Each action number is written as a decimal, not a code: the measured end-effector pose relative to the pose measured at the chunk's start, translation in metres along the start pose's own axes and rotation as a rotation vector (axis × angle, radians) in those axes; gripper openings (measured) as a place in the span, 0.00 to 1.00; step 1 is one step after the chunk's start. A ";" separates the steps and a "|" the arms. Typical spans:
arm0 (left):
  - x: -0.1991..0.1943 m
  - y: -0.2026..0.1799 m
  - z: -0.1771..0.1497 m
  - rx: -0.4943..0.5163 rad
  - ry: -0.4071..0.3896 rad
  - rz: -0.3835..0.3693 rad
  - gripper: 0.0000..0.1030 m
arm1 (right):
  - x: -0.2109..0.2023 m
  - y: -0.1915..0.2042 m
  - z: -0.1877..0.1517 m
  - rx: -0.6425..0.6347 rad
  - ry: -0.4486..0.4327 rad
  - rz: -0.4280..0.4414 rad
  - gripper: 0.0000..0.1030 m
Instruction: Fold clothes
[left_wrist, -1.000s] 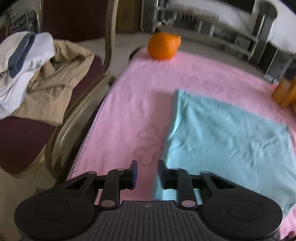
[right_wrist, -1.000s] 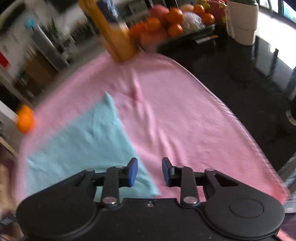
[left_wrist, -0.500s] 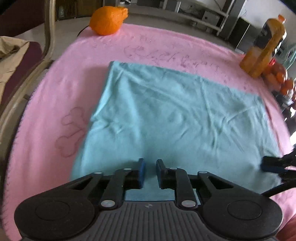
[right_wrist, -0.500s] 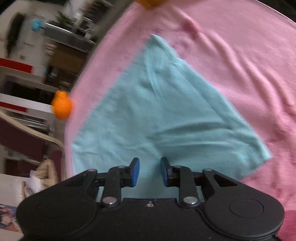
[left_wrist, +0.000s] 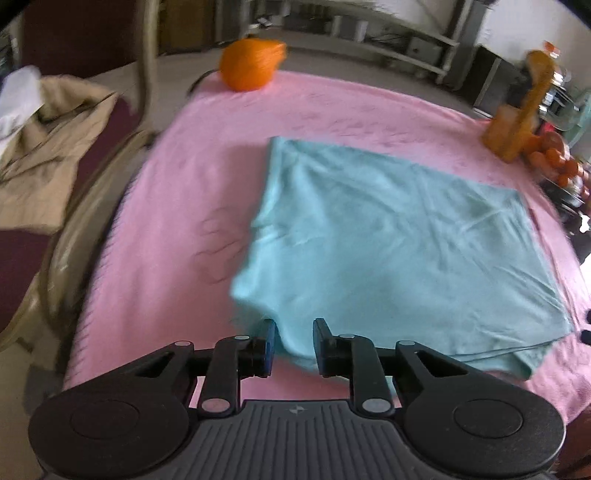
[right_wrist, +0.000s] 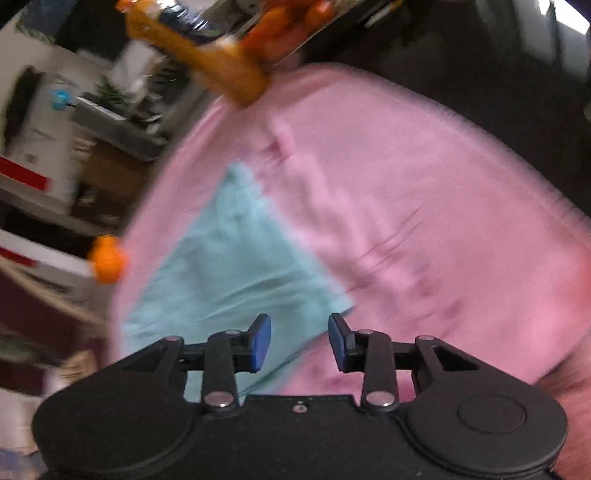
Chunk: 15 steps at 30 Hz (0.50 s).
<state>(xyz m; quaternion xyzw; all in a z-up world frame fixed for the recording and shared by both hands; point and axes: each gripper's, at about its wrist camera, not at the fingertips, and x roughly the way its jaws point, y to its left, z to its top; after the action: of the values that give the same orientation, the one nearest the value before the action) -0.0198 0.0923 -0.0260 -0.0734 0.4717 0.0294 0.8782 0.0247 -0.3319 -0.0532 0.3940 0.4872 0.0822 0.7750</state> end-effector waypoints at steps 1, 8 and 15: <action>0.002 -0.008 0.002 0.015 -0.003 -0.009 0.21 | 0.005 0.003 -0.001 -0.001 0.020 0.011 0.33; 0.029 -0.039 -0.003 0.088 0.073 0.027 0.25 | 0.019 0.006 -0.011 0.024 0.034 -0.035 0.33; 0.030 -0.031 -0.004 0.051 0.076 0.021 0.28 | 0.026 -0.013 -0.019 0.176 -0.030 -0.005 0.33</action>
<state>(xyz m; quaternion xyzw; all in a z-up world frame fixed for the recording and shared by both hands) -0.0027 0.0605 -0.0499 -0.0473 0.5062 0.0238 0.8608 0.0189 -0.3168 -0.0840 0.4606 0.4817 0.0314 0.7449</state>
